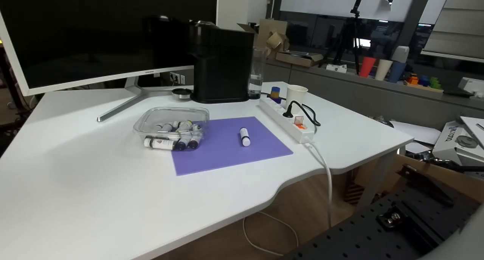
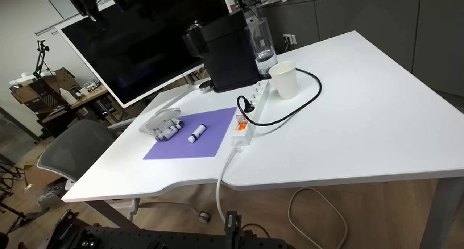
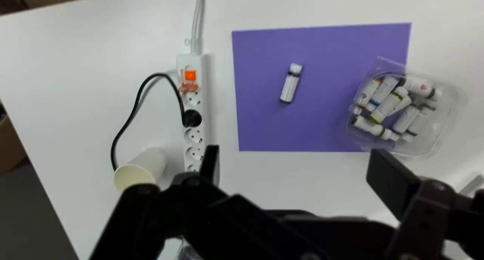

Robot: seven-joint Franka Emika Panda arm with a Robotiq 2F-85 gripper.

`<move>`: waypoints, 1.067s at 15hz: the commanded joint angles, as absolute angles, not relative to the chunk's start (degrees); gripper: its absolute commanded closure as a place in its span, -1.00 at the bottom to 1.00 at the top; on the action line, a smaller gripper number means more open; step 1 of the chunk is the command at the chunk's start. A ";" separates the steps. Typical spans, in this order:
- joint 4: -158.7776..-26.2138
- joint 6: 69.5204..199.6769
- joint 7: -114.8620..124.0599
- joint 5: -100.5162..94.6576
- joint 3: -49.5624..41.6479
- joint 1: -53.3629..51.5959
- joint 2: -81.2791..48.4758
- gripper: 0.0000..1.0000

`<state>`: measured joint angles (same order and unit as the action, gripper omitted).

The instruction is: Switch off the extension cord

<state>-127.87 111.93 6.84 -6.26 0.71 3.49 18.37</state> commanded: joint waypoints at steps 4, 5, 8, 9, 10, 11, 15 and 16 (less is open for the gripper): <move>-135.79 133.14 8.75 -17.68 -1.01 7.14 14.63 -1.00; -136.26 134.85 8.31 -17.62 -1.72 7.70 13.32 -1.00; -135.88 135.17 4.67 -13.82 -4.51 8.37 8.45 -1.00; -135.53 134.79 3.36 -12.82 -5.31 8.46 6.97 -1.00; -135.27 134.65 2.21 -11.94 -6.01 8.60 5.52 -1.00; -134.99 134.64 0.66 -11.13 -6.73 8.79 3.86 -1.00; -134.62 135.39 -7.08 -9.64 -8.59 9.36 -1.68 -1.00; -134.57 135.28 -8.97 -9.70 -8.80 9.50 -2.87 -1.00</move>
